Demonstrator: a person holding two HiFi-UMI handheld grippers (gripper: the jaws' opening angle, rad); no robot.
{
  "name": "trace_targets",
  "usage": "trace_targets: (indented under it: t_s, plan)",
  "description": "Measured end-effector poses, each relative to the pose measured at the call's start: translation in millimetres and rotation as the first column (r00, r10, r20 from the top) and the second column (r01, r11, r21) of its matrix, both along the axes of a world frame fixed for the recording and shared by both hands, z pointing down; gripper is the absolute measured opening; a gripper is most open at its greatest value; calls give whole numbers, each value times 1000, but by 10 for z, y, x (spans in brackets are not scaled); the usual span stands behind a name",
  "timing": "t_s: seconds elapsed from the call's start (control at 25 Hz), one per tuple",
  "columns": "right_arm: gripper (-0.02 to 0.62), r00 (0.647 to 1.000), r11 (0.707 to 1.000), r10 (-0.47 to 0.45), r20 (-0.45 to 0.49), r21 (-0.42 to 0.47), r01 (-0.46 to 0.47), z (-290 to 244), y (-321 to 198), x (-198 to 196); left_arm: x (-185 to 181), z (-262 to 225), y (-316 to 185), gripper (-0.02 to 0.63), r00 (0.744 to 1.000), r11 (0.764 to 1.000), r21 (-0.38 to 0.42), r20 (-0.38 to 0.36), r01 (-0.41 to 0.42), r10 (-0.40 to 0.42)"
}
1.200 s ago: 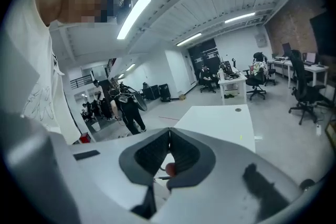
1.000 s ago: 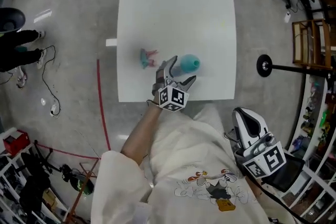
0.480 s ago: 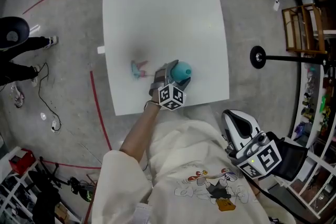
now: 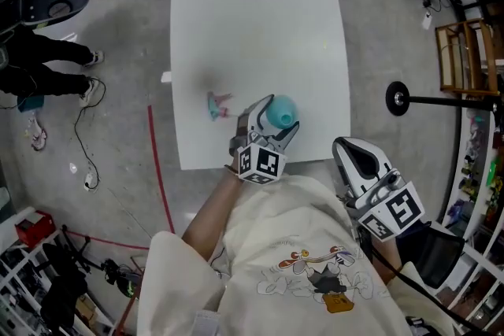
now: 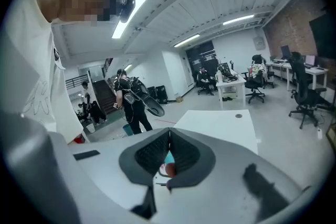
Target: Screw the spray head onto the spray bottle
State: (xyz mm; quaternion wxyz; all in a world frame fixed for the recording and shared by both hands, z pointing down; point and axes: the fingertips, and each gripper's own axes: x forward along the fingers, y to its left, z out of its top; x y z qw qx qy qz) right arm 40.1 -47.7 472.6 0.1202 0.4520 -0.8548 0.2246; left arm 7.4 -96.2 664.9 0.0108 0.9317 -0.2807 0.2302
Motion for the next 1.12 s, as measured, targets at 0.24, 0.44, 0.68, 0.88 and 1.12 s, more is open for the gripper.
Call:
trace_targets:
  t_s: [0.24,0.44,0.68,0.88,1.12]
  plan:
    - [8,960,960,-279,-32,-25,279,437,-434,-536,-608,-210,315,407,993,993,-28,40,116,-115]
    - [89,802,793,-592,-81,-233,563,1087,-555,-1605,-1381,-120,612,407,961,959,-102,104,266,-256]
    - [186,602,609,-770,-211,-522,596,2333,-398,-2456,-2060,31,979,407,911,900,-144,106,411,-399]
    - [186,430,527,-838,-336,-704,475,2940,-614,-2673,-2335,-14,767,407,890,875,-162,91,456,-447]
    - [184,424,565,-802,-421,-764,311,3465,-482,-2789,-2523,216,1048,407,884,868,-167,84,467,-459]
